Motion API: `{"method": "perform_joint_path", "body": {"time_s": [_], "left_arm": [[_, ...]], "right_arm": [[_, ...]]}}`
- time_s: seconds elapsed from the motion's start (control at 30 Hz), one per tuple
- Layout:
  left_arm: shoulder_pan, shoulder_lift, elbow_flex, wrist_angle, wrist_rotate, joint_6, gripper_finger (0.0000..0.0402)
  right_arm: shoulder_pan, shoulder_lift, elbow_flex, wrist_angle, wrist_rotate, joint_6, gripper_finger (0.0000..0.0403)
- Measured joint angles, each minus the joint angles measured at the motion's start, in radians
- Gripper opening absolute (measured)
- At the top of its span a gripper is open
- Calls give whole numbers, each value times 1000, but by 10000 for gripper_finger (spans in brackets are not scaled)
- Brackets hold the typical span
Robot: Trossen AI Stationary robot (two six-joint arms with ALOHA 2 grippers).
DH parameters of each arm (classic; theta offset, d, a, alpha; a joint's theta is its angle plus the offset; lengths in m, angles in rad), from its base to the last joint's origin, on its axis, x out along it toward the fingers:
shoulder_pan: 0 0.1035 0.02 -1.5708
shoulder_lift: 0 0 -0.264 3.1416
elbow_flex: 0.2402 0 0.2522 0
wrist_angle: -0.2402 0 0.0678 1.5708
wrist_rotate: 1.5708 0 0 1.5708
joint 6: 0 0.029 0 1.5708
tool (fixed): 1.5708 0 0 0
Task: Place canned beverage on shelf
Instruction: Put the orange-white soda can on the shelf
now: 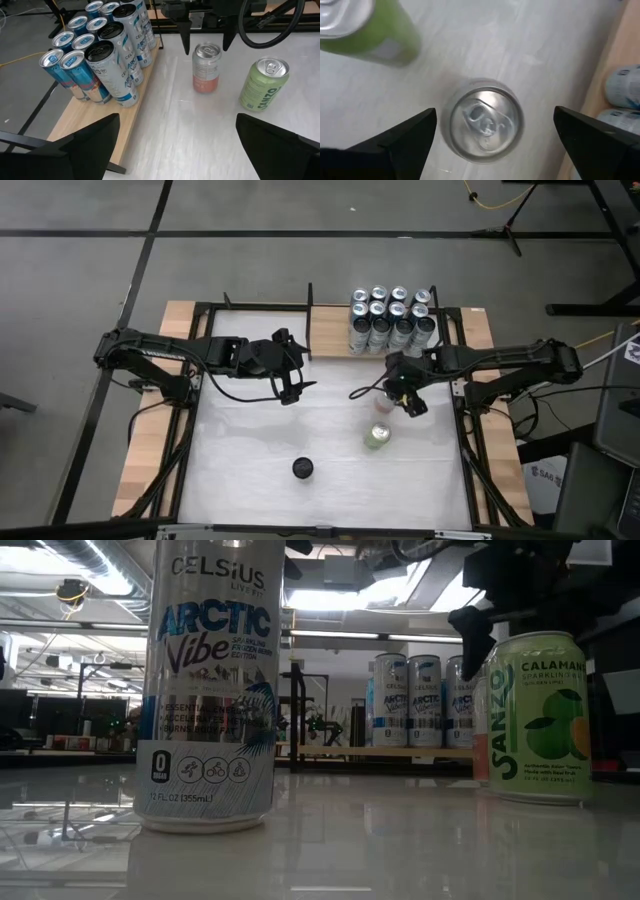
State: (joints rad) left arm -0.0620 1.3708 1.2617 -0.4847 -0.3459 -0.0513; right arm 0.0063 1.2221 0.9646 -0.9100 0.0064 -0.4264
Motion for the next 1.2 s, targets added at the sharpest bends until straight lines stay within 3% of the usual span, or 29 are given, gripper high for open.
{"method": "perform_joint_path", "body": {"time_s": [0.2, 1.2], "left_arm": [[0, 0, 0, 0, 0, -1, 390], [0, 0, 0, 5, 0, 0, 390]], "right_arm": [[0, 0, 0, -7, -44, 1, 390], [0, 91, -76, 86, -17, 32, 390]]}}
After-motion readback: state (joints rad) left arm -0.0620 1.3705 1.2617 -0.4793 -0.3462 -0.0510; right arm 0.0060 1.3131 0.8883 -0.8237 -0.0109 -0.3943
